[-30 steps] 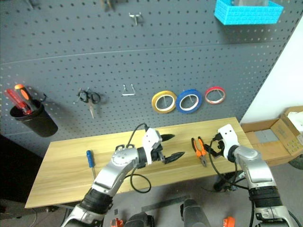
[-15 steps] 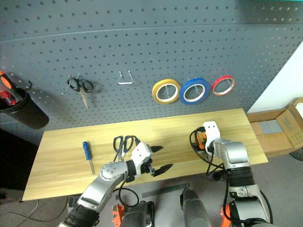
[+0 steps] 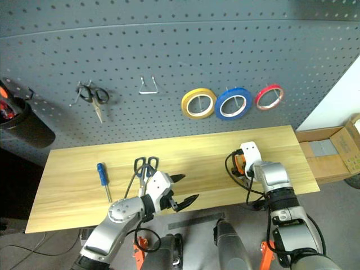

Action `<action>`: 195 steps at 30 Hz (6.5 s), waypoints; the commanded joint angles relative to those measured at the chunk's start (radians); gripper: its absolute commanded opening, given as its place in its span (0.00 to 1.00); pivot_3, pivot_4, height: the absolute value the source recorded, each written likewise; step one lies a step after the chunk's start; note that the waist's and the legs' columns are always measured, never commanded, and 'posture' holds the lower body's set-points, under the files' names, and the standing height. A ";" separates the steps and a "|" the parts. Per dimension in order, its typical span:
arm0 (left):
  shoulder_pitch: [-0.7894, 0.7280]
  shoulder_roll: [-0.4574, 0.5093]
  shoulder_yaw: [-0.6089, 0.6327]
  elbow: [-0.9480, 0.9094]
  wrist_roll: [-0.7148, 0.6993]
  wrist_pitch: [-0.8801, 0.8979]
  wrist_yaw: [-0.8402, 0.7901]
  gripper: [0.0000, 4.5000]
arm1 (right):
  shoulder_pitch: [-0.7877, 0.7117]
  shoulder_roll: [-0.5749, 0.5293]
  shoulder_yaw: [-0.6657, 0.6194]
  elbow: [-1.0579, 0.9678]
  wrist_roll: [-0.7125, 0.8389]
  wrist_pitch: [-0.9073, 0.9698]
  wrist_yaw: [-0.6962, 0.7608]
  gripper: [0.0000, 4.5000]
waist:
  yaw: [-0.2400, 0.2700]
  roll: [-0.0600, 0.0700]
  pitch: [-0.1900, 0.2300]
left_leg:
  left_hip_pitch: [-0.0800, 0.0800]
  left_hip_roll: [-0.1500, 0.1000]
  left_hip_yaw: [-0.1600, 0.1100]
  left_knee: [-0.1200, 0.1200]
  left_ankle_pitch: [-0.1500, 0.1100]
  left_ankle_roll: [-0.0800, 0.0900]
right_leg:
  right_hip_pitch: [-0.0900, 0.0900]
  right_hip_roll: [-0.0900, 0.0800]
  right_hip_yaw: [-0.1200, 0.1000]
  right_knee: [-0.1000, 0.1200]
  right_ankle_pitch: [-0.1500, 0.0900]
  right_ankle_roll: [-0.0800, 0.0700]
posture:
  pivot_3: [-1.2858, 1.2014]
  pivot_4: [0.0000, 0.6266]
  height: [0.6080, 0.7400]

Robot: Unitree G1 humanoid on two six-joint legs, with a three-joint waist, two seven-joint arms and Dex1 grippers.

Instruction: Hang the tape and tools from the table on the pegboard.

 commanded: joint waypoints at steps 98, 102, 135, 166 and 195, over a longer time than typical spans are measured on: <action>-0.019 -0.079 0.335 -0.372 -0.154 0.282 0.543 1.00 | 0.011 0.137 0.074 -0.642 0.058 -0.622 0.141 0.99 | 0.079 -0.003 0.001 | -0.027 0.000 -0.016 -0.001 0.006 -0.010 | -0.025 -0.009 -0.021 0.004 0.005 -0.014 | 0.54 0.53 1.00; 0.064 -0.088 0.309 -0.335 -0.076 0.267 0.582 1.00 | 0.176 0.048 0.099 -0.783 0.168 -0.547 0.273 0.99 | 0.075 -0.003 0.001 | -0.026 0.000 -0.017 -0.001 0.005 -0.010 | -0.025 -0.009 -0.021 0.004 0.005 -0.014 | 0.53 0.55 1.00; 0.069 -0.073 0.231 0.077 0.096 0.320 0.554 0.40 | 0.396 -0.068 0.314 -0.606 0.169 -0.808 0.659 1.00 | 0.069 0.004 0.052 | -0.012 0.002 -0.017 -0.001 0.006 -0.009 | -0.008 -0.003 -0.020 0.003 -0.002 -0.007 | 0.51 0.67 1.00; 0.385 -0.011 0.318 -0.497 0.362 -0.171 0.644 0.10 | 0.341 0.057 0.057 -0.844 0.400 -0.624 0.369 1.00 | 0.079 -0.006 -0.003 | -0.022 0.000 -0.018 -0.002 0.006 -0.014 | -0.017 -0.009 -0.023 0.002 0.001 -0.012 | 0.55 0.33 1.00; 0.076 -0.100 0.408 -0.288 0.313 -0.076 0.621 0.10 | 0.248 0.073 0.047 -0.769 0.393 -0.666 0.341 1.00 | 0.106 -0.010 -0.073 | -0.012 0.000 -0.017 0.000 0.007 -0.013 | -0.007 -0.003 -0.025 0.005 0.002 -0.013 | 0.55 0.29 1.00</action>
